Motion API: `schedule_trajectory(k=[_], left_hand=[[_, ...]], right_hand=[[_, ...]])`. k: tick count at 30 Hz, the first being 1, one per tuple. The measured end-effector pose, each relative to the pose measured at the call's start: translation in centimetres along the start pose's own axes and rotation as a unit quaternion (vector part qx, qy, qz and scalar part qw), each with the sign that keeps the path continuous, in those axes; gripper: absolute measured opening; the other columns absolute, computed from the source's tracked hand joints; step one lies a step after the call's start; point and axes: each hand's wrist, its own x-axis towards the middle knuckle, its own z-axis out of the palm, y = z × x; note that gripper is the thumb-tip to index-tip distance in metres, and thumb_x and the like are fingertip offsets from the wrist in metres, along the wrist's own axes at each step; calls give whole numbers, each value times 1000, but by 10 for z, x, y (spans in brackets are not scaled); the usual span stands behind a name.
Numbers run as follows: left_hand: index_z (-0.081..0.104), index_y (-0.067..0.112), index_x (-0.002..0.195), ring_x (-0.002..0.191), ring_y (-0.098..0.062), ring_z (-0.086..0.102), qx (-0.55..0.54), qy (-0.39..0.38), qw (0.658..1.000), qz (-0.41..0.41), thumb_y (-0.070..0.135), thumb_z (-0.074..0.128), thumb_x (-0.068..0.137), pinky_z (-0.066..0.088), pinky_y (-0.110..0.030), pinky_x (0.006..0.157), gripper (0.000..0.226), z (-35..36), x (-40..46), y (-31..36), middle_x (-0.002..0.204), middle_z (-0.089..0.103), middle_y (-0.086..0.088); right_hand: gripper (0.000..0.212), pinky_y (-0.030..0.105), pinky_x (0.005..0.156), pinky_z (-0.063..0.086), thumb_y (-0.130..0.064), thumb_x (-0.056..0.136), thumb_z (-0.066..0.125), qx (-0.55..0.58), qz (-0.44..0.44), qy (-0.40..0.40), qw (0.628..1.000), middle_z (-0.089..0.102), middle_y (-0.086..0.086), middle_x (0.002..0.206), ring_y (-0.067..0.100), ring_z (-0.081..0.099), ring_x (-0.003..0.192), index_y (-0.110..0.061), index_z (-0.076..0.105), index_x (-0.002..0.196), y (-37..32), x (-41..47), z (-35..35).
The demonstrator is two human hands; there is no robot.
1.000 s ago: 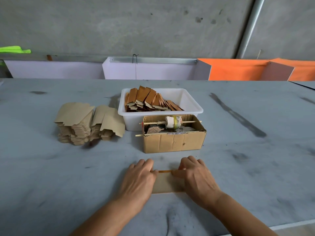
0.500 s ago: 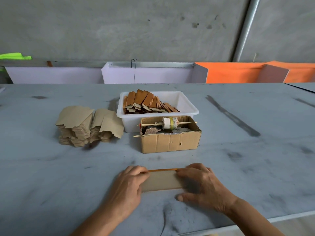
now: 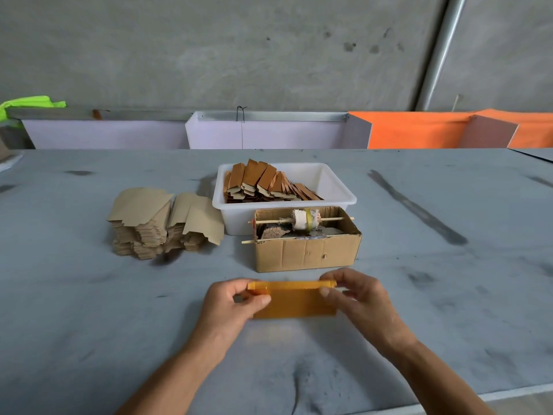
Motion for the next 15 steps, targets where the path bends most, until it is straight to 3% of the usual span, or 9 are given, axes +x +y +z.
schedule_trajectory(k=[2, 4, 5, 9, 11, 15], left_hand=[[69, 11, 72, 46, -6, 52, -90, 28, 993, -64, -3, 71, 75, 45, -15, 46, 14, 1, 3, 8, 55, 63, 5], [68, 8, 72, 48, -8, 57, -147, 47, 983, -100, -4, 71, 76, 50, -18, 47, 13, 0, 5, 13, 54, 64, 3], [68, 7, 73, 52, -10, 59, -164, 51, 979, -111, -4, 71, 76, 52, -19, 48, 12, 0, 6, 15, 55, 65, 3], [68, 6, 75, 59, -11, 62, -167, 43, 978, -113, -4, 70, 77, 55, -19, 53, 10, 3, 4, 20, 61, 67, 2], [68, 7, 75, 60, -8, 63, -146, 31, 984, -96, -3, 70, 77, 54, -18, 54, 11, 4, 3, 20, 61, 68, 3], [69, 10, 73, 65, -11, 63, -127, 24, 989, -66, -3, 71, 77, 54, -20, 60, 14, 7, 0, 23, 65, 70, 2]], right_hand=[[7, 19, 68, 49, -23, 83, 69, 46, 28, 102, 993, 68, -6, 89, 11, 64, 82, -23, 70, 90, -4, 0, 0], [5, 17, 62, 46, -20, 85, 68, 60, 44, 192, 979, 68, -4, 81, 12, 62, 76, -23, 69, 88, -10, -2, 0], [5, 16, 57, 45, -19, 86, 67, 73, 64, 201, 975, 67, -3, 75, 11, 60, 69, -22, 69, 88, -12, -3, 0], [15, 18, 42, 40, -16, 88, 64, 150, 160, 90, 971, 64, 1, 56, 7, 52, 44, -19, 63, 102, -24, -5, 4], [16, 20, 41, 39, -15, 89, 63, 161, 181, 49, 969, 65, 4, 56, 8, 52, 42, -20, 61, 104, -31, -4, 6], [10, 20, 41, 39, -15, 91, 61, 160, 196, 12, 967, 71, 8, 66, 10, 54, 43, -7, 67, 91, -35, -2, 9]])
